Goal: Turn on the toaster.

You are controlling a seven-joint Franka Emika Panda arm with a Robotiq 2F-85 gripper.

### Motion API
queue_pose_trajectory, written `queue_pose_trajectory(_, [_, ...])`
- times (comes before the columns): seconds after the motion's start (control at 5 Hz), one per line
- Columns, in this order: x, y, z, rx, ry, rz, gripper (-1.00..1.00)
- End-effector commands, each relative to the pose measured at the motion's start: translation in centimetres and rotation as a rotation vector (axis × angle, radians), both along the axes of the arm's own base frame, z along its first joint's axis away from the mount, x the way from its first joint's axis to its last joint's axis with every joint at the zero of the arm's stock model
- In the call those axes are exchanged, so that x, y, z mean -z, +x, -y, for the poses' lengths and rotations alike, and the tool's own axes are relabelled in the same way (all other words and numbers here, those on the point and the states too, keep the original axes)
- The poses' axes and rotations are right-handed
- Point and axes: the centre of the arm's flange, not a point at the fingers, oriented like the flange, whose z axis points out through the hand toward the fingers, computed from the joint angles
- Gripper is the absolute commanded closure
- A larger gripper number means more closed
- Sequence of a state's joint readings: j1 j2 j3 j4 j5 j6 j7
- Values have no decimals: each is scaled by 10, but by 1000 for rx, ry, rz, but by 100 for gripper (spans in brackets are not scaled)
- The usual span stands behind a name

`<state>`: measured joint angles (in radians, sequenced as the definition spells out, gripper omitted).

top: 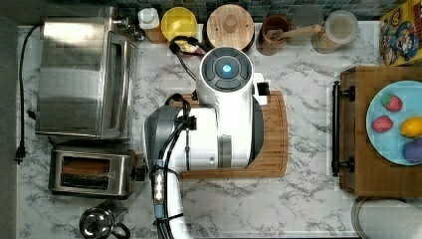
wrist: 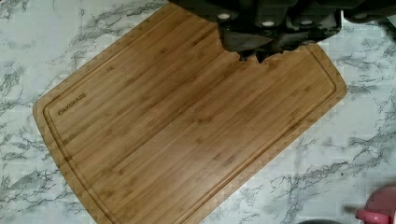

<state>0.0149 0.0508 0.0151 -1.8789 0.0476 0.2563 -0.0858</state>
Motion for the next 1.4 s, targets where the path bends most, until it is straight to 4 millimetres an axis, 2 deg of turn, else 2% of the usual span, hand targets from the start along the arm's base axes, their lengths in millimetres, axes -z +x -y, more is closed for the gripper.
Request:
queue_pose_trajectory(0.2, [10,-11,-19,-124,51,-5,100])
queue_pose_trajectory(0.4, [10,-31,-42,-236,101,0,100])
queue_pose_trajectory(0.6, [17,-55,-76,-340,112,8,100])
queue_pose_trajectory(0.8, [15,-78,-95,-401,169,51,100])
queue_pose_trajectory(1.0, [11,-96,-110,-451,208,89,100])
queue_pose_trajectory(1.2, [-18,-130,-142,-528,210,113,100])
queue_pose_trajectory(1.4, [-10,-140,-164,-587,208,80,100])
